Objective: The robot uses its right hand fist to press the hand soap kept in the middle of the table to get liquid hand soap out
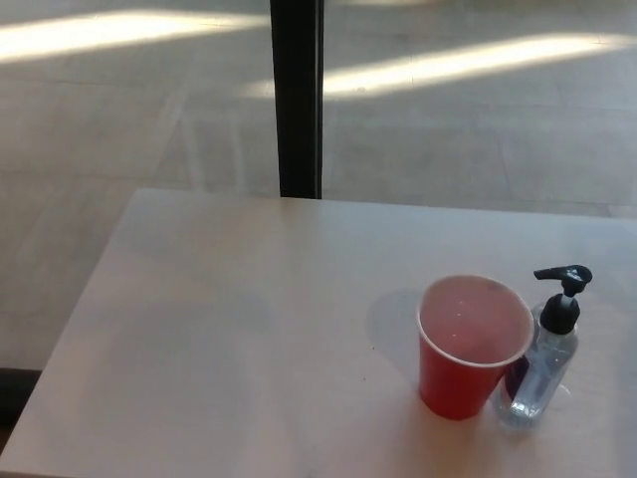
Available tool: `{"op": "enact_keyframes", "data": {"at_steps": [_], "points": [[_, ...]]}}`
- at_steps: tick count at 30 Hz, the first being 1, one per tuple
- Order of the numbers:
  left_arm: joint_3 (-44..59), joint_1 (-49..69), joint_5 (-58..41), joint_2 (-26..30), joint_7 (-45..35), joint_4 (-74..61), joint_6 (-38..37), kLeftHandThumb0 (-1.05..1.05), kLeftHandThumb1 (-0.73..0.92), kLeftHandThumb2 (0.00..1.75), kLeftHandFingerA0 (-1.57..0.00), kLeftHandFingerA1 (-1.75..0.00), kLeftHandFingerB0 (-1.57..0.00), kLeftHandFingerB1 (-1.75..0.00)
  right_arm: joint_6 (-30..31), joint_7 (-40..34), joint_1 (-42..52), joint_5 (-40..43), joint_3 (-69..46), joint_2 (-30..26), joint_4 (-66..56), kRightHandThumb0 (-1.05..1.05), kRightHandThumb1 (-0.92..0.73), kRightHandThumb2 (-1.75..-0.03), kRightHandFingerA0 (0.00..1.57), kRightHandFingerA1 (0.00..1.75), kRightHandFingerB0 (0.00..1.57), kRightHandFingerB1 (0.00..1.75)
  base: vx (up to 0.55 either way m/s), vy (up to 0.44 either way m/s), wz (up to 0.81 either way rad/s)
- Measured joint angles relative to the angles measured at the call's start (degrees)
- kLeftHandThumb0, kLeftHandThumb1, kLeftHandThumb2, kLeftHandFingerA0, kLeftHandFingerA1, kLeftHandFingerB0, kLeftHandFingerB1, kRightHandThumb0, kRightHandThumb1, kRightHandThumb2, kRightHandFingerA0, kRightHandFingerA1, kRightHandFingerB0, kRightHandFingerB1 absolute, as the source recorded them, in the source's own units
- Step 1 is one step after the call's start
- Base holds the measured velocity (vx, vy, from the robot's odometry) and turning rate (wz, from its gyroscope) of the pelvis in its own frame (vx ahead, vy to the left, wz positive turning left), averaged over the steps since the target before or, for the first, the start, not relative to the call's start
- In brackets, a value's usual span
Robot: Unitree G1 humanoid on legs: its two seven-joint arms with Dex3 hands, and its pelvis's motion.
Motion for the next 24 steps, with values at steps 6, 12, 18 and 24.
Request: {"op": "enact_keyframes", "data": {"at_steps": [6, 12, 18, 24], "points": [[0.0, -0.2, -0.4, 0.0, 0.0, 0.1, 0.0, -0.52, 0.69, 0.6, -0.71, -0.72, -0.51, -0.51, 4.5, 1.3, -2.6, 3.0, 7.9, 0.0, -5.1, -0.12, -0.55, -1.29, 1.01, 1.75, 0.71, 1.64, 0.0, 0.0, 0.0], [0.2, -0.1, -0.8, 0.3, 0.0, 0.3, 0.0, -0.52, 0.7, 0.6, -0.72, -0.71, -0.5, -0.51, 9.2, 2.9, -2.8, 5.7, 17.2, 1.5, -8.8, -0.13, -0.59, -1.26, 1.0, 1.75, 0.64, 1.7, 0.0, 0.0, 0.0], [0.2, 0.0, -1.4, 1.2, -0.1, 0.4, -0.2, -0.53, 0.69, 0.6, -0.71, -0.71, -0.52, -0.51, 13.1, 4.4, -2.7, 7.5, 22.8, 3.8, -7.8, -0.15, -0.58, -1.26, 0.97, 1.75, 0.66, 1.63, 0.0, 0.0, 0.0], [0.1, 0.0, -1.4, 1.4, -0.1, 0.5, -0.3, -0.52, 0.7, 0.6, -0.71, -0.71, -0.52, -0.51, 14.0, 5.9, -2.2, 7.0, 25.3, 3.8, -6.2, -0.15, -0.6, -1.2, 1.02, 1.75, 0.71, 1.63, 0.0, 0.0, 0.0]]}}
